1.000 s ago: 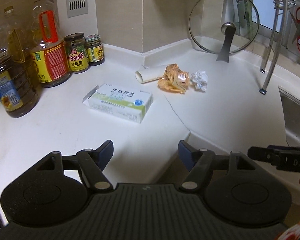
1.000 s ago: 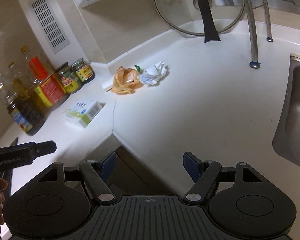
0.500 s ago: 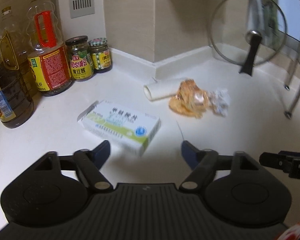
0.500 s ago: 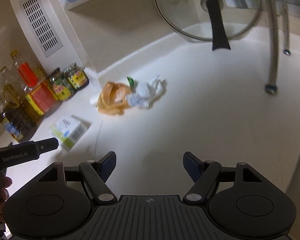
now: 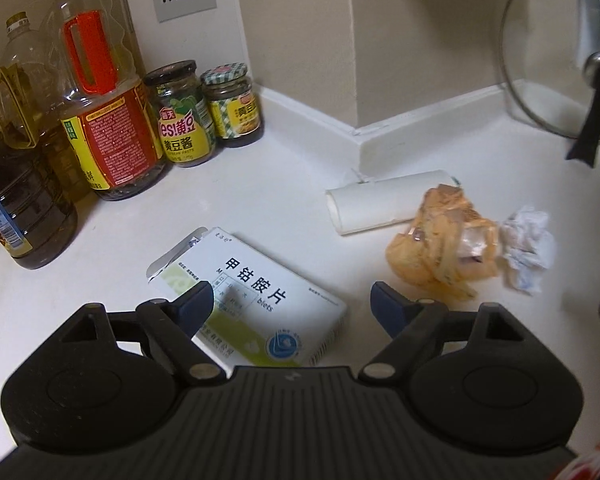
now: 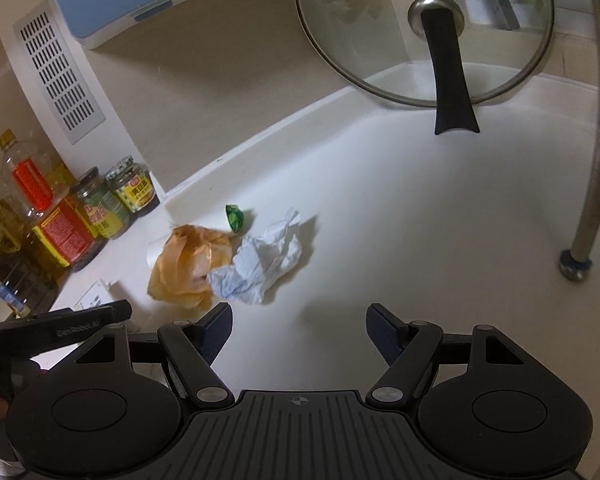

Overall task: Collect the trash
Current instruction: 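Move the left tool toward the white medicine box while the right tool approaches the crumpled plastic, then grasp the white medicine box with the left tool while the right tool grasps the crumpled clear plastic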

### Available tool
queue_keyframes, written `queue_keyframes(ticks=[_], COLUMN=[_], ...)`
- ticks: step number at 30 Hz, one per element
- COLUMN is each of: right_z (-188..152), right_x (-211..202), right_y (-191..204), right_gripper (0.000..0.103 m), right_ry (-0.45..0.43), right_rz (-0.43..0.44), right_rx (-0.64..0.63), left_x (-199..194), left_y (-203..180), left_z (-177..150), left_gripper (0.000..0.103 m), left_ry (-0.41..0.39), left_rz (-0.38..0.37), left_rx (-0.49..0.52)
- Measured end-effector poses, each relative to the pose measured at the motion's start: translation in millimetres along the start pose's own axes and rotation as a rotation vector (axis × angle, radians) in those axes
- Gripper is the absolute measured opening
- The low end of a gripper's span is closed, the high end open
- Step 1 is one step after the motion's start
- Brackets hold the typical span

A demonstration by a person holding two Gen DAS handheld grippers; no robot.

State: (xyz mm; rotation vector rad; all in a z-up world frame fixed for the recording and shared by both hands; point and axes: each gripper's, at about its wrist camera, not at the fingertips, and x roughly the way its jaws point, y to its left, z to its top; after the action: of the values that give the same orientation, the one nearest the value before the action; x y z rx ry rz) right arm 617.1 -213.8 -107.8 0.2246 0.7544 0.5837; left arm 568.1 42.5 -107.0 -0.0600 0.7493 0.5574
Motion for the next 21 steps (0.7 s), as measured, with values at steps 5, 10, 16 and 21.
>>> queue_keyframes(ticks=[5,10,16,21], right_z=[3.2,3.3,8.8,16.1], right_x=[12.7,25.1,33.7,41.1], right_y=[-1.4,1.2,7.6,12.5], right_gripper=[0.074,0.074,0.074,0.074], right_ry=[0.015,0.032,0.029,0.000], right_rz=[0.017,0.036,0.062,0.056], right_rx=[-0.001,-0.004,-0.010,-0.028], left_x=[10.3,5.6,-5.1,-6.8], left_y=[-2.9,9.4,38.7,60.9], left_z=[-3.5,-13.3,-28.1,-32.4], left_gripper=[0.084,0.084,0.084,0.084], left_ry=[0.020,0.035,0.042,0.058], left_rz=[0.056,0.070,0.109,0.130], left_rx=[0.030,0.020,0.022,-0.002])
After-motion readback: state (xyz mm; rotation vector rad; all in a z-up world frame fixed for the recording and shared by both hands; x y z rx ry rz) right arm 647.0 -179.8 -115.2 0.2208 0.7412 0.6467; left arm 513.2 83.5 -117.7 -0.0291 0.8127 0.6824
